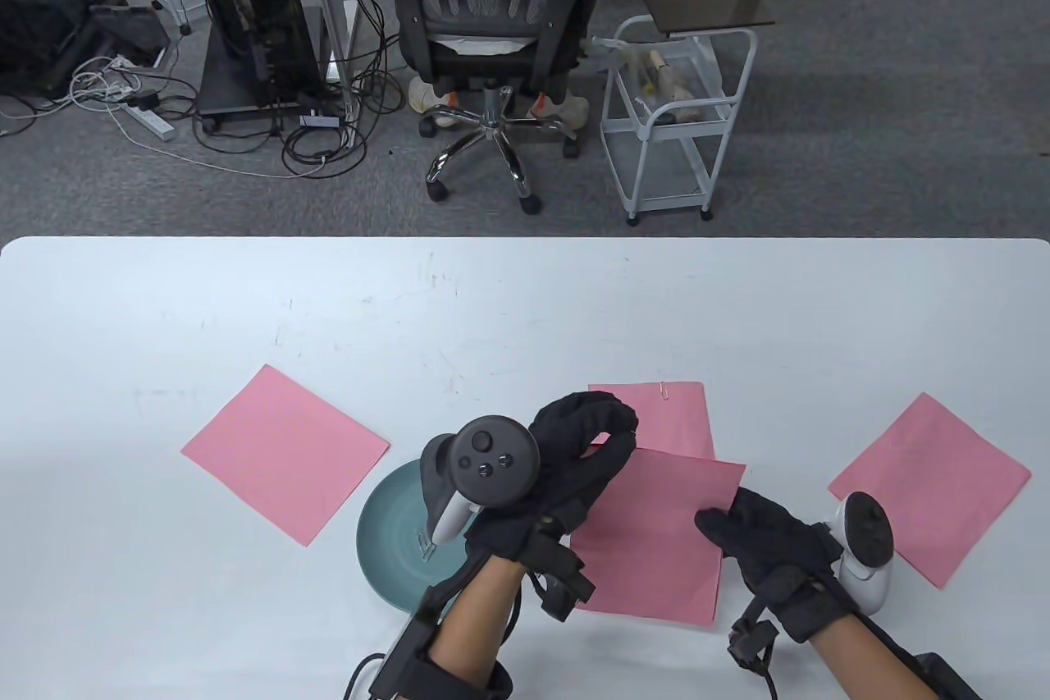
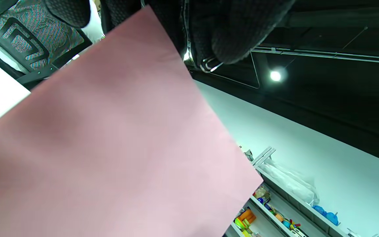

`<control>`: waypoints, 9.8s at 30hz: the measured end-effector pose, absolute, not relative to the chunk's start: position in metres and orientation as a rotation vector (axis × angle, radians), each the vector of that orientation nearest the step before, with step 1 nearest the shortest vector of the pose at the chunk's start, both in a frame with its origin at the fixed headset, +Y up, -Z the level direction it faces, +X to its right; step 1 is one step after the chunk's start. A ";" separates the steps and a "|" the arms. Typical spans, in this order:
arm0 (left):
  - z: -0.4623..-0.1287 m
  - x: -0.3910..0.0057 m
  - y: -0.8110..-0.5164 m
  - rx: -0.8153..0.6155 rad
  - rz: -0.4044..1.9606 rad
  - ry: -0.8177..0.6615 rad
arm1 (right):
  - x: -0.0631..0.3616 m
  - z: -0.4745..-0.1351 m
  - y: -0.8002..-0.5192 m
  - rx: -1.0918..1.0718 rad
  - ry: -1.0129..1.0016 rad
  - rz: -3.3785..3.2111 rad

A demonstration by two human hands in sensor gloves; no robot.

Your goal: Pinch and push to attach paper clips

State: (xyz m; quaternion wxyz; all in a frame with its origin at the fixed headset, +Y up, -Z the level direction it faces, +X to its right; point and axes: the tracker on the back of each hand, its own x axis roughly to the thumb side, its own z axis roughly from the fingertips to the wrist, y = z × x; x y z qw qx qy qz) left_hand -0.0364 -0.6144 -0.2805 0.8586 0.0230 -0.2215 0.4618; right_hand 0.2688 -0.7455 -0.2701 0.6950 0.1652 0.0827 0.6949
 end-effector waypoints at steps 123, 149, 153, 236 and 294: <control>-0.214 -0.192 -0.681 0.209 0.248 -0.040 | 0.311 -0.307 -0.690 0.063 -0.089 2.169; -0.319 -0.289 -0.717 -0.378 -0.606 -0.002 | 0.293 -0.242 -0.678 0.478 -0.237 2.328; -0.328 -0.289 -0.738 -0.492 -0.688 -0.059 | 0.293 -0.242 -0.678 0.488 -0.233 2.323; -0.290 -0.316 -0.718 0.164 0.521 0.155 | 0.290 -0.245 -0.691 0.532 -0.106 2.307; -0.252 -0.074 -0.735 -0.114 0.947 -0.647 | 0.269 -0.255 -0.731 0.528 0.097 1.745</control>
